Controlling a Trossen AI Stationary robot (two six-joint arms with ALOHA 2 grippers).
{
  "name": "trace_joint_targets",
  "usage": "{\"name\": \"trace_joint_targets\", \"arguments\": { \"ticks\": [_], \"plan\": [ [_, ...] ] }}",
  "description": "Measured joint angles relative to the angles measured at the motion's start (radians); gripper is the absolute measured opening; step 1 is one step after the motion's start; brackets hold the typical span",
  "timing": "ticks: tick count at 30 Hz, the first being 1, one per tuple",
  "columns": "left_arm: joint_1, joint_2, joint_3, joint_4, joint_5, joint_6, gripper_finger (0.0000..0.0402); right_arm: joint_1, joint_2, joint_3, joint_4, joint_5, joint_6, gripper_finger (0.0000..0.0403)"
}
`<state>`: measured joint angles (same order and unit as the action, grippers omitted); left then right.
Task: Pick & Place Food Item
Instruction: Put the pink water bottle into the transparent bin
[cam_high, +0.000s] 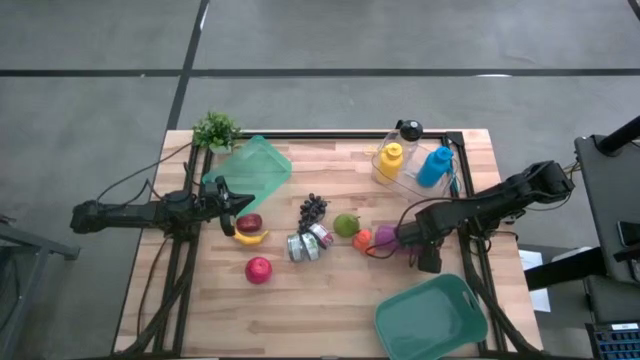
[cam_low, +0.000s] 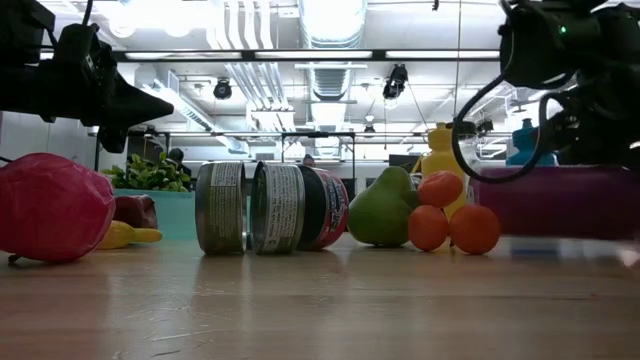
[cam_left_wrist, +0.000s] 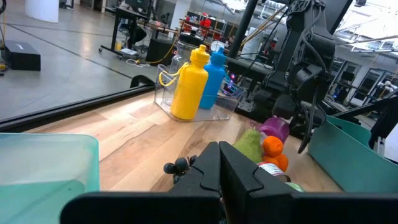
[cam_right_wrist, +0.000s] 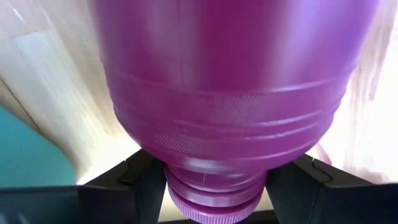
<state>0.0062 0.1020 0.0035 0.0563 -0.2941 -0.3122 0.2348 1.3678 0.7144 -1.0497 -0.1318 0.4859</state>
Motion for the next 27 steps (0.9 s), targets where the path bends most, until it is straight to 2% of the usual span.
{"name": "trace_joint_targets", "arguments": {
  "ticks": [8,17,20,22,27],
  "plan": [
    [0.000,0.000,0.000,0.000,0.000,0.000,0.0001,0.001,0.000,0.079,-0.126,0.000,0.038,0.0205],
    [0.000,0.000,0.000,0.000,0.000,0.000,0.0001,0.000,0.000,0.263,-0.404,-0.026,0.041,0.0219],
    [0.000,0.000,0.000,0.000,0.000,0.000,0.0001,0.000,0.000,0.318,-0.444,-0.024,0.074,0.0219],
    [0.000,0.000,0.000,0.000,0.000,0.000,0.0001,0.001,-0.003,0.345,-0.438,0.004,0.105,0.0220],
    [0.000,0.000,0.000,0.000,0.000,0.000,0.0001,0.003,-0.021,0.395,-0.395,0.151,0.156,0.0217]
  ]
}}
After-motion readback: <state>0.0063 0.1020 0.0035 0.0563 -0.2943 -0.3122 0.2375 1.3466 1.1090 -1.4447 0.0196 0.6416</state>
